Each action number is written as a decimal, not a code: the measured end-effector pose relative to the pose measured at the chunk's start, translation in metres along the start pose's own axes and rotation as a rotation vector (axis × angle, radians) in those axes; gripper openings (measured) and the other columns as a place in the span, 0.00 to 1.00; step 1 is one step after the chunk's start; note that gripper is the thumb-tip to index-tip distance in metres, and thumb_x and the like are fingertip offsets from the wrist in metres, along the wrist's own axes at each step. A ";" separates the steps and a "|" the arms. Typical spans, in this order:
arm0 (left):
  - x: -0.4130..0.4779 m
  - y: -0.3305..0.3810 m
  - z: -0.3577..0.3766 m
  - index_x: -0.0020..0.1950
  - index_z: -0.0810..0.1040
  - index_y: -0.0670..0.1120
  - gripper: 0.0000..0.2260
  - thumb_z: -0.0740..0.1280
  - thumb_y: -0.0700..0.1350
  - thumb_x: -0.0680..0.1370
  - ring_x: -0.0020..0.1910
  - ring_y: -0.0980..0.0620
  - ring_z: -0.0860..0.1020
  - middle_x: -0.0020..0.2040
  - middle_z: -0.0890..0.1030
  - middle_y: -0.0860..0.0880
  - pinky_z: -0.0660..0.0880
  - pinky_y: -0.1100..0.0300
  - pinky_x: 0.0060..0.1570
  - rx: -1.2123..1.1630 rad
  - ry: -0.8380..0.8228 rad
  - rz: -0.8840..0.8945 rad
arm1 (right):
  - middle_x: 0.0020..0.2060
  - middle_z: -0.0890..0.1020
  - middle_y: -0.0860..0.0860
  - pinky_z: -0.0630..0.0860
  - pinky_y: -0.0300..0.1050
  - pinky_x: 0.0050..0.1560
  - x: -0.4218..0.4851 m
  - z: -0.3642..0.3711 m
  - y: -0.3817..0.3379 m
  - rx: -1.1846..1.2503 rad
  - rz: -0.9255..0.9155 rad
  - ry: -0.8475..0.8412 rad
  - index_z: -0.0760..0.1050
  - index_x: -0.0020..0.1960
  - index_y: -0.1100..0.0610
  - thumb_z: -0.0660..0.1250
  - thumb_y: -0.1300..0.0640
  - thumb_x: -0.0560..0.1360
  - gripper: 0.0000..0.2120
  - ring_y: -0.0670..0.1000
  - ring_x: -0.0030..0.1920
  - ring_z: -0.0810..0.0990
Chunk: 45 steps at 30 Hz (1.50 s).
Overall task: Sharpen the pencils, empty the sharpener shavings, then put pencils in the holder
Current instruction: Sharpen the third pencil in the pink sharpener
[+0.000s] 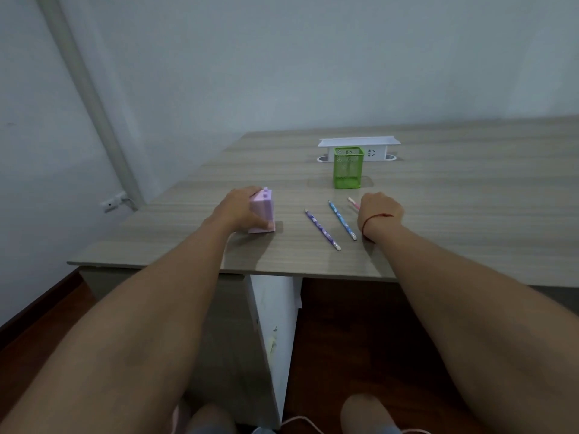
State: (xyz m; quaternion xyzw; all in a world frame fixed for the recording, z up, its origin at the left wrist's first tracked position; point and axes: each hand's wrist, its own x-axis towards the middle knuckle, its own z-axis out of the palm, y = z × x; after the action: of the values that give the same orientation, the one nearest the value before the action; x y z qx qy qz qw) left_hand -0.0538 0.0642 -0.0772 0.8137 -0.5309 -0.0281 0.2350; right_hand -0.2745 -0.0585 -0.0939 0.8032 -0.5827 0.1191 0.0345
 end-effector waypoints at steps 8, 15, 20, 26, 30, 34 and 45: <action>0.000 -0.011 -0.018 0.71 0.69 0.46 0.37 0.79 0.46 0.64 0.65 0.44 0.72 0.67 0.73 0.45 0.69 0.54 0.61 0.064 -0.070 -0.038 | 0.58 0.80 0.56 0.75 0.52 0.59 0.007 -0.014 -0.041 0.314 -0.449 -0.074 0.75 0.59 0.57 0.58 0.56 0.81 0.11 0.58 0.58 0.77; -0.004 -0.019 -0.020 0.69 0.71 0.46 0.35 0.79 0.46 0.64 0.64 0.44 0.72 0.67 0.74 0.44 0.68 0.56 0.60 0.076 -0.038 -0.033 | 0.58 0.80 0.54 0.74 0.52 0.60 -0.002 0.003 -0.061 0.280 -0.493 -0.050 0.76 0.59 0.54 0.57 0.54 0.81 0.12 0.56 0.59 0.77; -0.004 -0.021 -0.020 0.69 0.71 0.47 0.35 0.79 0.46 0.64 0.64 0.44 0.72 0.66 0.74 0.44 0.69 0.56 0.59 0.050 -0.029 -0.027 | 0.57 0.81 0.54 0.73 0.51 0.59 0.003 0.001 -0.061 0.323 -0.451 -0.010 0.76 0.59 0.54 0.57 0.54 0.81 0.12 0.57 0.58 0.78; -0.006 -0.021 -0.019 0.69 0.70 0.47 0.35 0.79 0.45 0.65 0.64 0.44 0.72 0.67 0.73 0.44 0.69 0.55 0.59 0.023 -0.020 -0.033 | 0.57 0.81 0.54 0.73 0.51 0.60 0.005 0.000 -0.075 0.344 -0.480 -0.034 0.77 0.58 0.54 0.59 0.54 0.80 0.11 0.57 0.59 0.77; -0.007 -0.024 -0.019 0.71 0.69 0.48 0.36 0.79 0.46 0.65 0.65 0.45 0.71 0.68 0.72 0.45 0.69 0.56 0.60 0.016 -0.021 -0.022 | 0.56 0.82 0.53 0.72 0.50 0.62 0.007 0.001 -0.083 0.369 -0.454 -0.033 0.78 0.57 0.52 0.60 0.53 0.80 0.11 0.56 0.59 0.77; -0.005 -0.027 -0.020 0.71 0.68 0.49 0.37 0.79 0.47 0.65 0.66 0.45 0.71 0.69 0.72 0.46 0.69 0.55 0.62 0.012 -0.003 -0.030 | 0.56 0.82 0.51 0.71 0.51 0.65 0.012 -0.001 -0.094 0.411 -0.434 -0.059 0.80 0.56 0.49 0.60 0.52 0.79 0.11 0.55 0.60 0.78; -0.006 -0.030 -0.015 0.72 0.67 0.48 0.36 0.77 0.48 0.67 0.62 0.45 0.74 0.67 0.74 0.44 0.70 0.58 0.56 0.014 0.021 -0.010 | 0.58 0.81 0.50 0.67 0.50 0.64 0.008 -0.002 -0.119 0.392 -0.437 -0.074 0.79 0.59 0.45 0.59 0.50 0.80 0.13 0.56 0.61 0.77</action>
State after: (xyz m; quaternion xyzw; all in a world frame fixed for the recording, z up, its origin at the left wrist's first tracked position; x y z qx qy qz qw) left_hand -0.0264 0.0846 -0.0773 0.8184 -0.5243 -0.0168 0.2346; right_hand -0.1605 -0.0275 -0.0801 0.9048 -0.3626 0.1898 -0.1179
